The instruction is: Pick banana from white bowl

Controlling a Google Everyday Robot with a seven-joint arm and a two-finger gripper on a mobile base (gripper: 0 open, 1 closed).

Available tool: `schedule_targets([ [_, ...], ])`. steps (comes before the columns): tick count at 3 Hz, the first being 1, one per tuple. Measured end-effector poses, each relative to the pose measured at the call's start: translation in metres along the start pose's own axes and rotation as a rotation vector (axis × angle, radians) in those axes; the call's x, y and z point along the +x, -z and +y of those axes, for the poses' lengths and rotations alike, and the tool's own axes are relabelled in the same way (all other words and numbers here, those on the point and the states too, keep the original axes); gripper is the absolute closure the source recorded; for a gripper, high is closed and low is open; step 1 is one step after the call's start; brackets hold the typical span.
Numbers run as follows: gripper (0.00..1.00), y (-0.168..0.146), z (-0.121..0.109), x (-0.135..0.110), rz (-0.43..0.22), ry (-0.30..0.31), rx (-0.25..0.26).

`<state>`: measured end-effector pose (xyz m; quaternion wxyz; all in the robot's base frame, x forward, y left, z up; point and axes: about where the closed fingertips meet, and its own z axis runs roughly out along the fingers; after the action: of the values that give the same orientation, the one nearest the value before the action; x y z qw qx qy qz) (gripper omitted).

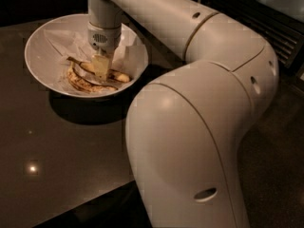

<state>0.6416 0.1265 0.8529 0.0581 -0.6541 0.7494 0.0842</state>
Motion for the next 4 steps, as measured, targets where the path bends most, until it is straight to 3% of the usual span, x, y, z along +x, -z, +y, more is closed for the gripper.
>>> schedule_targets([
  [1,1.0,0.028,0.003,-0.002,0.024,0.04,0.042],
  [3,1.0,0.042,0.006,-0.013,0.047,0.058,0.068],
  [4,1.0,0.059,0.025,-0.027,0.059,0.102,0.09],
])
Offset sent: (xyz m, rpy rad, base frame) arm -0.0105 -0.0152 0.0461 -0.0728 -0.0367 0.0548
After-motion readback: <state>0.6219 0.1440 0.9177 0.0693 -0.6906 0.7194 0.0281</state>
